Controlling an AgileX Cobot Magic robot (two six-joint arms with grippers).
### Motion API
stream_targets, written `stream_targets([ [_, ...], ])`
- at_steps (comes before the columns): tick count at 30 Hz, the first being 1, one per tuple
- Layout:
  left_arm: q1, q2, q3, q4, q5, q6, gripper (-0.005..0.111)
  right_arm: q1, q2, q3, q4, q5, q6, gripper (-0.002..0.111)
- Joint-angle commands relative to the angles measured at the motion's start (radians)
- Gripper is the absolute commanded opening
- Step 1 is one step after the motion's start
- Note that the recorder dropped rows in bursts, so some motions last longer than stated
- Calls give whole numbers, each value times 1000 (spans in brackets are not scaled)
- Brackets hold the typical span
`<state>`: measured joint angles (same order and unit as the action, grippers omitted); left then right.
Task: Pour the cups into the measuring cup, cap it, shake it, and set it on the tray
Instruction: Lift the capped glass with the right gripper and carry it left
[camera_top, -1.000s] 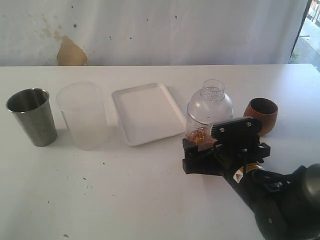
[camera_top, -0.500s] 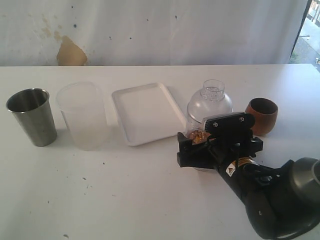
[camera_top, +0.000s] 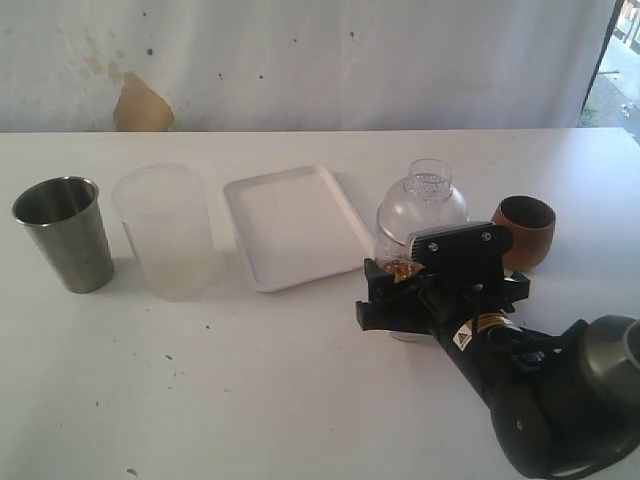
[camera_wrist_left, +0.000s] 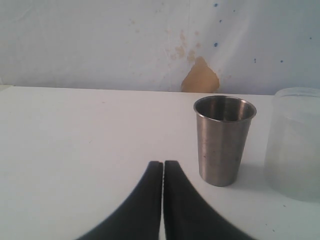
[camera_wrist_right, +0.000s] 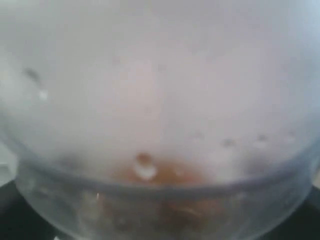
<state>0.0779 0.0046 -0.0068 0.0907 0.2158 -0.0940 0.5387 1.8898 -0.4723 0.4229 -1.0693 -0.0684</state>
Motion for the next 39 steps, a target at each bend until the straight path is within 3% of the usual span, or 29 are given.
stream_targets([
  [1,-7,-5,7,-2,-12,-3,1,0,4,-6,16,14,-11,2],
  [4,-7,-5,7,-2,-12,-3,1,0,4,-6,26,30,-8,2],
  [7,-7,-5,7,-2,-12,-3,1,0,6,-8,25,-70,7,2],
  [11,-7,-5,7,-2,-12,-3,1,0,-138,-8,-111,-2,-41,0],
  [14,-7,-5,7,-2,-12,-3,1,-17,-359,-8,83,92,-118,0],
  [15,-7,-5,7,-2,-12,-3,1,-31,-428,-10,157,131,-48,0],
  [16,-7,-5,7,-2,-12,-3,1,-31,-452,-16,83,186,-3,0],
  [17,-7,-5,7,-2,-12,-3,1,-31,-473,-50,-237,333,-76,0],
  [19,-7,-5,7,-2,-12,-3,1,-16,-483,-109,-344,543,-171,0],
  [20,-7,-5,7,-2,-12,-3,1,-22,-488,-136,-208,604,-253,0],
  [21,-7,-5,7,-2,-12,-3,1,-41,-492,-146,57,566,-361,0],
  [22,-7,-5,7,-2,-12,-3,1,-59,-498,-146,305,473,-299,0],
  [23,-7,-5,7,-2,-12,-3,1,-59,-499,-146,259,477,-255,0],
  [25,-7,-5,7,-2,-12,-3,1,-43,-504,-156,-179,590,-174,0],
  [26,-7,-5,7,-2,-12,-3,1,-36,-505,-158,-280,615,-159,0],
  [29,-9,-5,7,-2,-12,-3,1,-52,-509,-136,79,503,-86,0],
  [30,-9,-5,7,-2,-13,-3,1,-47,-509,-126,45,463,-26,0],
  [32,-9,-5,7,-2,-13,-3,1,-23,-509,-133,-309,497,-14,0],
  [33,-9,-5,7,-2,-13,-3,1,-20,-512,-141,-362,536,-51,0],
  [36,-9,-5,7,-2,-13,-3,1,-54,-512,-145,191,488,-154,0],
  [37,-9,-5,7,-2,-13,-3,1,-50,-512,-145,108,500,-154,0],
  [39,-9,-5,7,-2,-13,-3,1,-18,-512,-165,-260,629,-163,0],
])
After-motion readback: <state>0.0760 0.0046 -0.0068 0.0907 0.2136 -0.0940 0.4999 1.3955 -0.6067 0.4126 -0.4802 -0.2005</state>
